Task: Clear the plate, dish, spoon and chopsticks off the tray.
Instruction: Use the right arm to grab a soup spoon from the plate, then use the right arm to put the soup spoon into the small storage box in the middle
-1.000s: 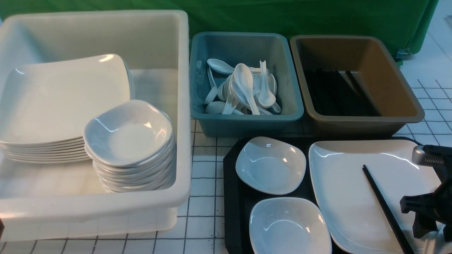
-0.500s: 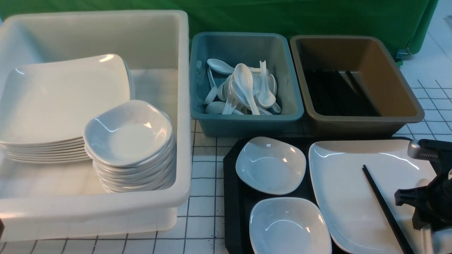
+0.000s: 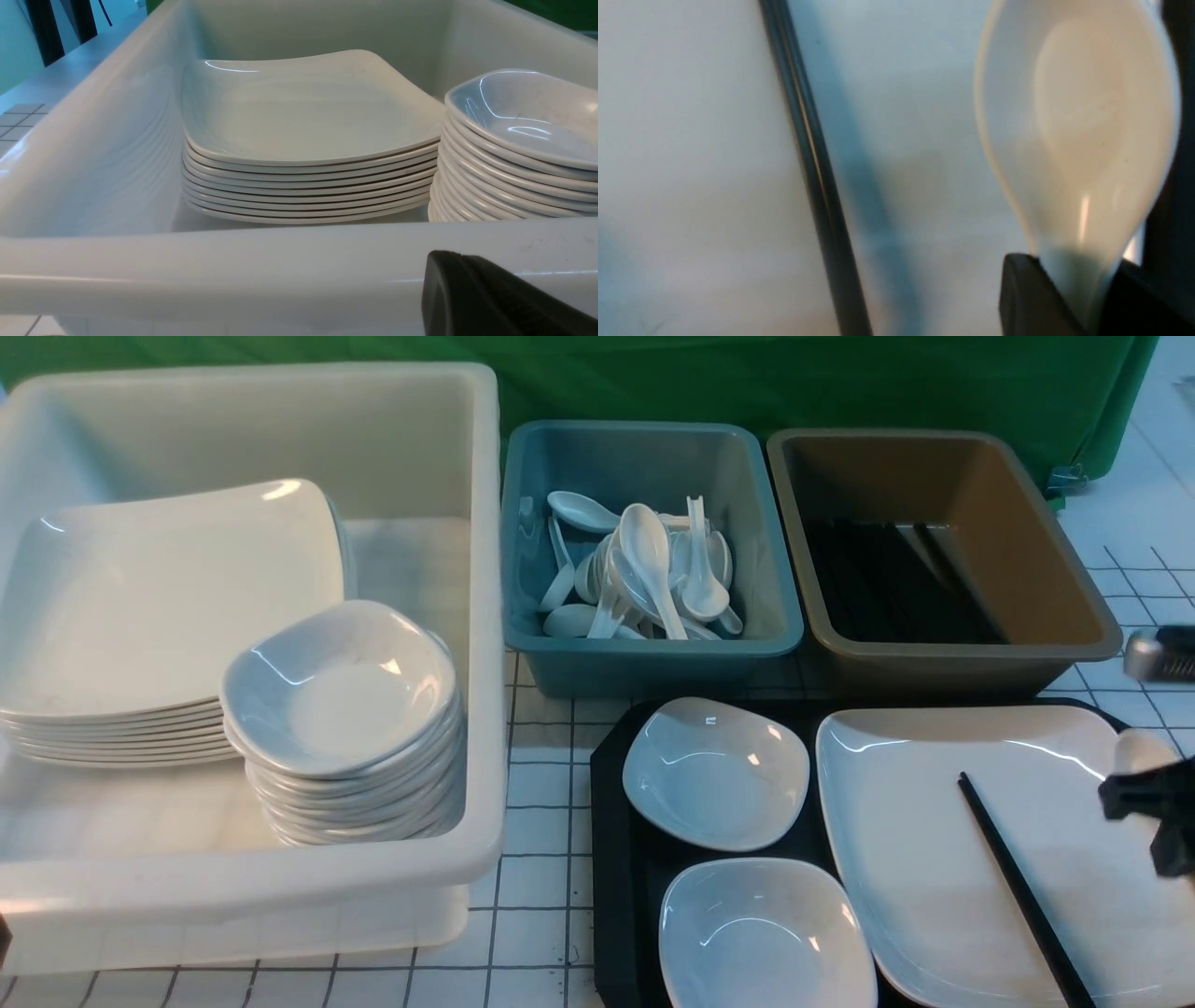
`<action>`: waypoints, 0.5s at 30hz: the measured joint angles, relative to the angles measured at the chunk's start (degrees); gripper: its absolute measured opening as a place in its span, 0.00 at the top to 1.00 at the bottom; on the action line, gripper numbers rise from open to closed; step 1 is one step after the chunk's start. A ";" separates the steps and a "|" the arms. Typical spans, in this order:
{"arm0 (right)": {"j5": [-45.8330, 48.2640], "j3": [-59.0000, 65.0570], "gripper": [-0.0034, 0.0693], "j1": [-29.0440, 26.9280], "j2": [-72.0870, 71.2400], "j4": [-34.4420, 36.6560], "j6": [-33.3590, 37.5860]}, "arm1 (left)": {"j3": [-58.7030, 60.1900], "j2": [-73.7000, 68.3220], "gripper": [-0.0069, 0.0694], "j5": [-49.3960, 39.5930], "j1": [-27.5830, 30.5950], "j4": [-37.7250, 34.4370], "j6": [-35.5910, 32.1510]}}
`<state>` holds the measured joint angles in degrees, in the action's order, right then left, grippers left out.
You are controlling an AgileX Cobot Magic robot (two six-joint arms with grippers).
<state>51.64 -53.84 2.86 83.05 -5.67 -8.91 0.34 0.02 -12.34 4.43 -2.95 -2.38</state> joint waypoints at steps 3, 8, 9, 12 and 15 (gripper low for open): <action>2.77 -6.62 0.73 0.00 -3.30 1.60 0.05 | 0.00 0.00 0.90 0.00 0.00 0.00 0.00; -3.57 -17.05 0.73 2.45 -2.74 12.14 4.25 | 0.00 0.00 0.90 0.00 0.00 0.00 0.00; -6.21 -18.81 0.73 4.29 -1.31 13.75 5.82 | 0.00 0.00 0.90 0.00 0.00 0.00 0.00; -10.99 -22.31 0.73 9.00 3.37 15.78 8.29 | 0.00 0.00 0.90 0.00 0.00 0.00 0.00; -15.39 -26.79 0.73 14.30 10.48 16.50 9.71 | 0.00 0.00 0.90 0.00 0.00 0.00 0.00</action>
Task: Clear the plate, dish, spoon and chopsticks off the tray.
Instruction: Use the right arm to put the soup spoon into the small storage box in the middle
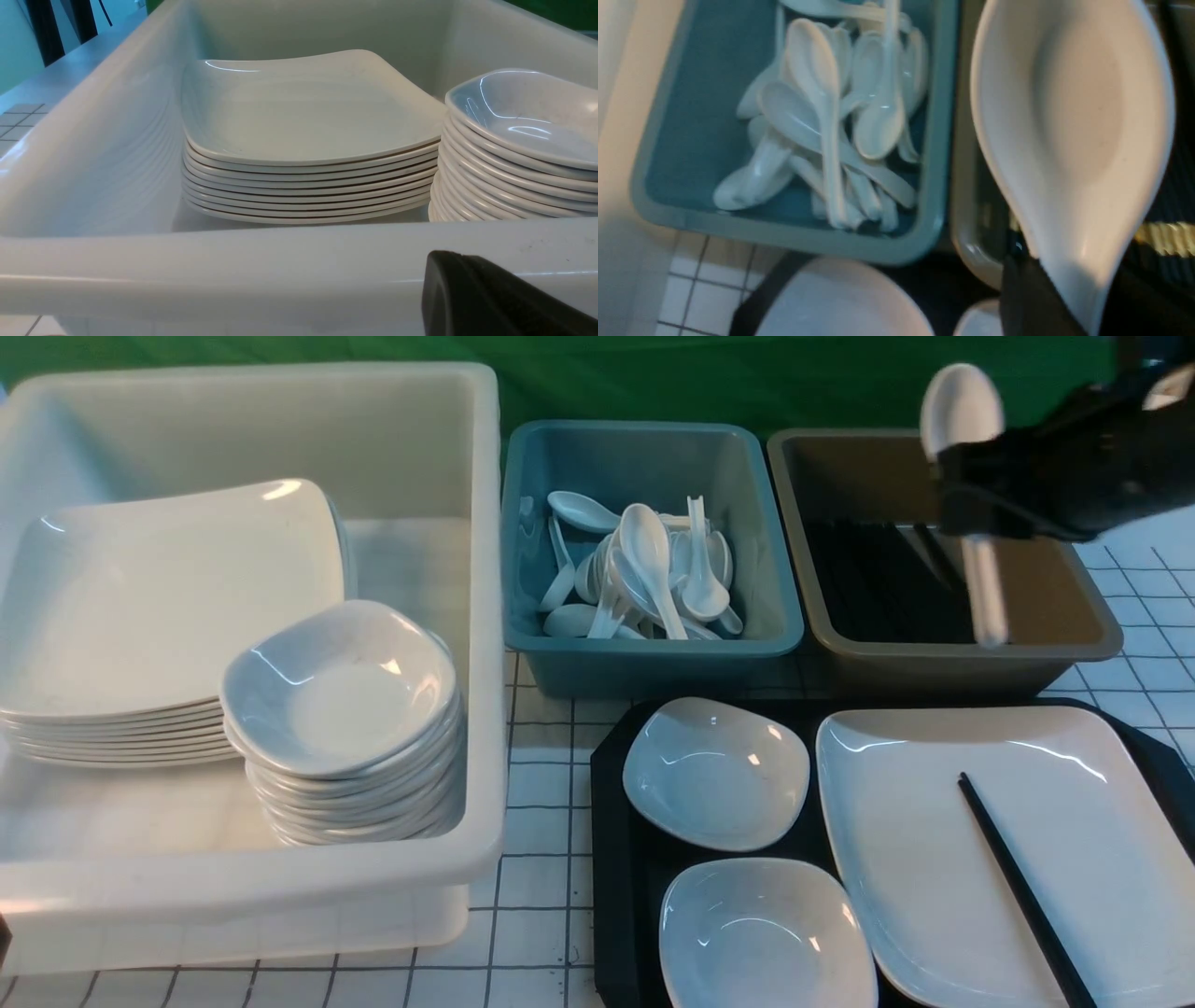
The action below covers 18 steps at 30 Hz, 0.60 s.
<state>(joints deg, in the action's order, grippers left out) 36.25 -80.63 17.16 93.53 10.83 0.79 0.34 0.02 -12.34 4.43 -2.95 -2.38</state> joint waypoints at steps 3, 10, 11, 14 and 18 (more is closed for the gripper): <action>-4.72 -5.62 0.74 4.21 7.87 0.27 0.79 | 0.00 0.00 0.90 0.00 0.00 0.00 0.00; -12.13 -18.91 0.69 8.09 23.35 -0.24 2.00 | 0.00 0.00 0.90 0.00 0.00 0.00 0.00; -12.21 -19.22 0.69 8.11 23.71 -0.24 2.00 | 0.00 0.00 0.90 0.00 0.00 0.00 0.00; -11.92 -22.25 0.58 8.16 27.34 -0.43 2.00 | 0.00 0.00 0.90 0.00 0.00 0.00 0.00; -4.87 -24.29 0.48 7.98 27.51 -0.54 1.27 | 0.00 0.00 0.90 0.00 0.00 0.00 0.00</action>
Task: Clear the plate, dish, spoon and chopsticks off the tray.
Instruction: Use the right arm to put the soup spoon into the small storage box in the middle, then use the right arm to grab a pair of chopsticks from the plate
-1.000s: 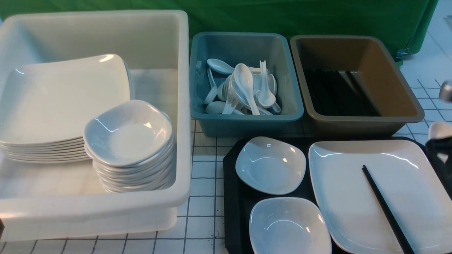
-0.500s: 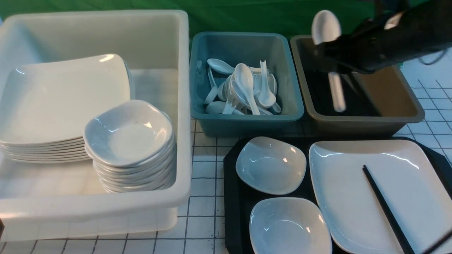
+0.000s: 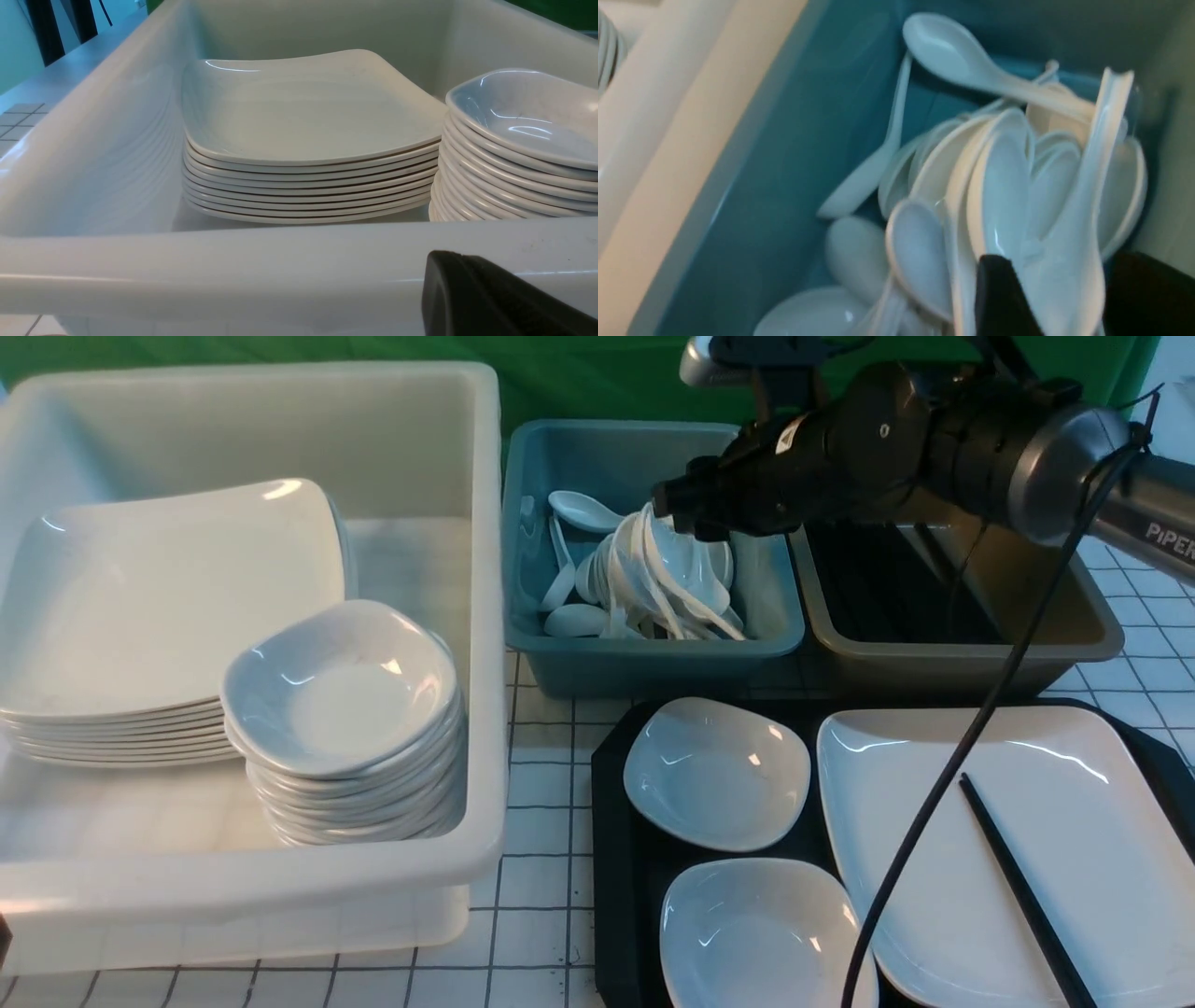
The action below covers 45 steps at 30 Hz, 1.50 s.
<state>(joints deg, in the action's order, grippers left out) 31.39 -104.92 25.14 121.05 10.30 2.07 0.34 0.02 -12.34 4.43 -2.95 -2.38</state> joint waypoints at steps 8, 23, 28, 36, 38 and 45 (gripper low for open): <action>30.54 -9.96 0.65 -0.82 -8.38 -4.72 3.81 | 0.00 0.00 0.90 -0.06 0.00 0.00 0.00; 38.10 22.43 0.95 -8.56 -35.73 -17.64 -2.07 | 0.00 0.00 0.90 -0.07 0.00 0.00 0.00; 34.93 43.10 0.92 -10.21 -39.76 -17.87 -4.95 | 0.00 0.00 0.90 -0.07 0.00 0.00 0.00; 20.35 57.17 0.62 -10.21 -36.42 -17.35 -5.55 | 0.00 0.00 0.90 -0.07 0.00 0.00 0.00; 17.53 57.39 0.54 -10.21 -34.89 -17.15 -5.85 | 0.00 0.00 0.90 -0.07 0.00 0.00 0.00; 10.09 57.56 0.47 -10.21 -27.08 -15.58 -6.44 | 0.00 0.00 0.90 -0.07 0.00 0.00 0.00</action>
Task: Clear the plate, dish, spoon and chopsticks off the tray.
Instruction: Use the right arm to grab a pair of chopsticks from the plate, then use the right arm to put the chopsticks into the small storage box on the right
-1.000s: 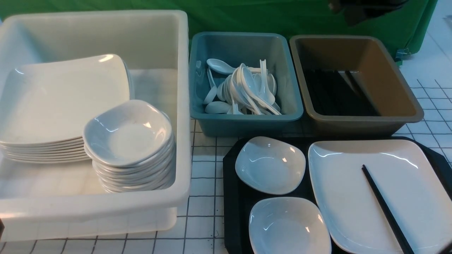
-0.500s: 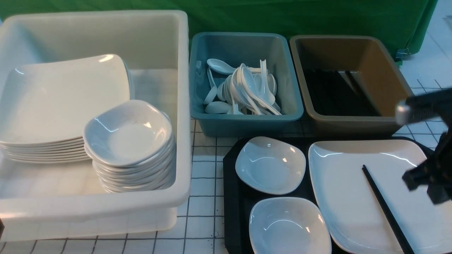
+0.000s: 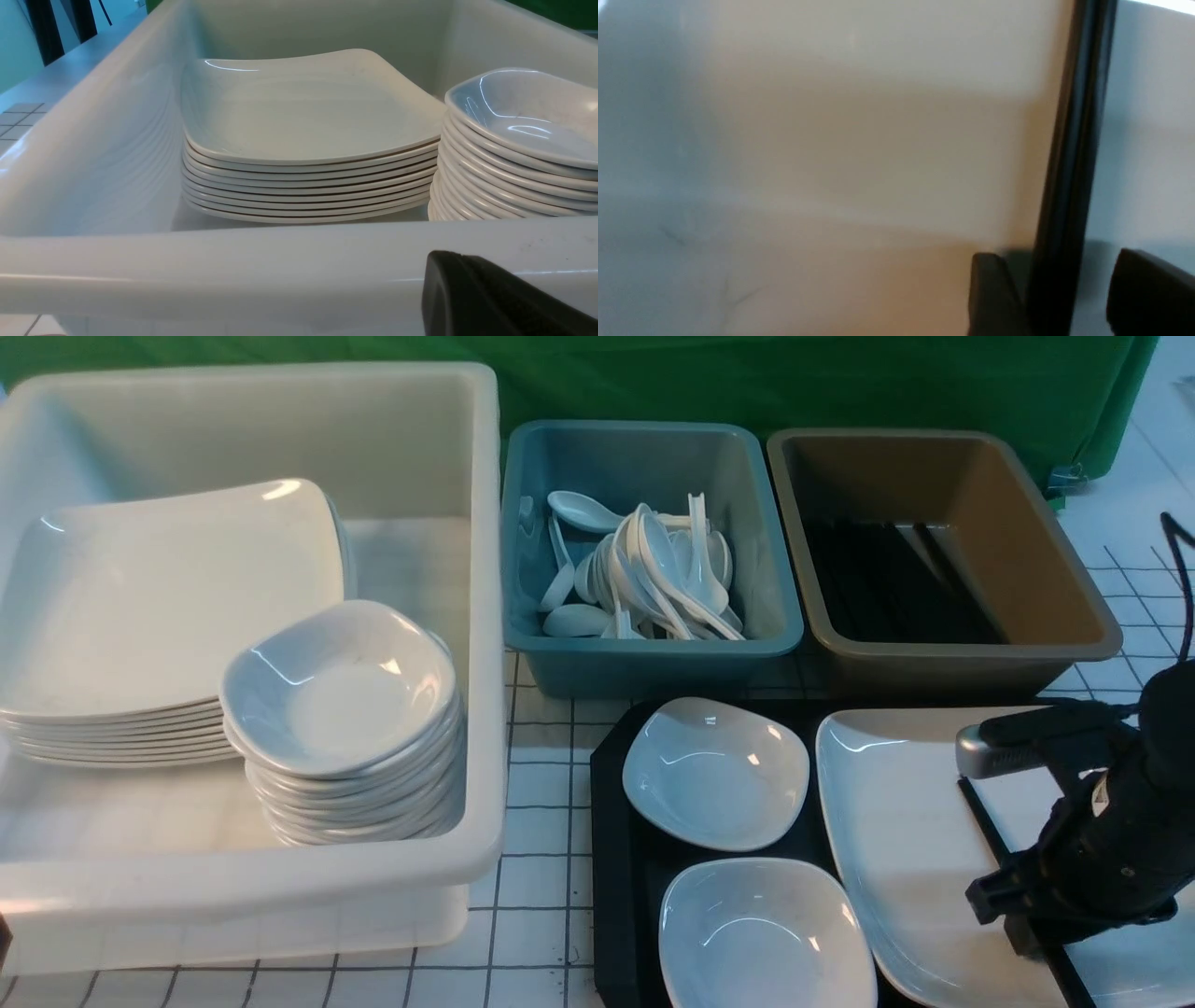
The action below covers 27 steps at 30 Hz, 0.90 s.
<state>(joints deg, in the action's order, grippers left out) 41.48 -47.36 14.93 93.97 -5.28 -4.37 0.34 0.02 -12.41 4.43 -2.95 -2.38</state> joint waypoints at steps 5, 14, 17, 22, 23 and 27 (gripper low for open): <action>0.19 -0.66 0.52 0.00 1.27 0.44 -0.06 | 0.00 0.00 0.90 0.00 0.00 0.00 0.00; 5.41 -3.61 0.79 0.00 0.45 1.02 1.18 | 0.00 0.00 0.90 -0.05 0.00 0.00 0.00; 8.30 -5.93 0.79 0.00 -2.14 1.02 2.04 | 0.00 0.00 0.90 -0.05 0.00 0.00 0.00; 10.11 -15.63 0.79 0.00 -7.67 1.02 2.91 | 0.00 0.00 0.90 -0.05 0.00 0.00 0.00; 9.50 -18.79 0.79 0.00 -7.77 0.99 2.97 | 0.00 0.00 0.90 -0.05 0.00 0.00 0.00; 4.51 -29.36 0.79 0.00 -4.69 0.95 3.01 | 0.00 0.00 0.90 -0.05 0.00 0.00 0.00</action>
<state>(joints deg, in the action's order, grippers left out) 45.99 -76.72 14.93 89.28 -4.33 -1.36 0.34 0.02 -12.46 4.43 -2.95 -2.38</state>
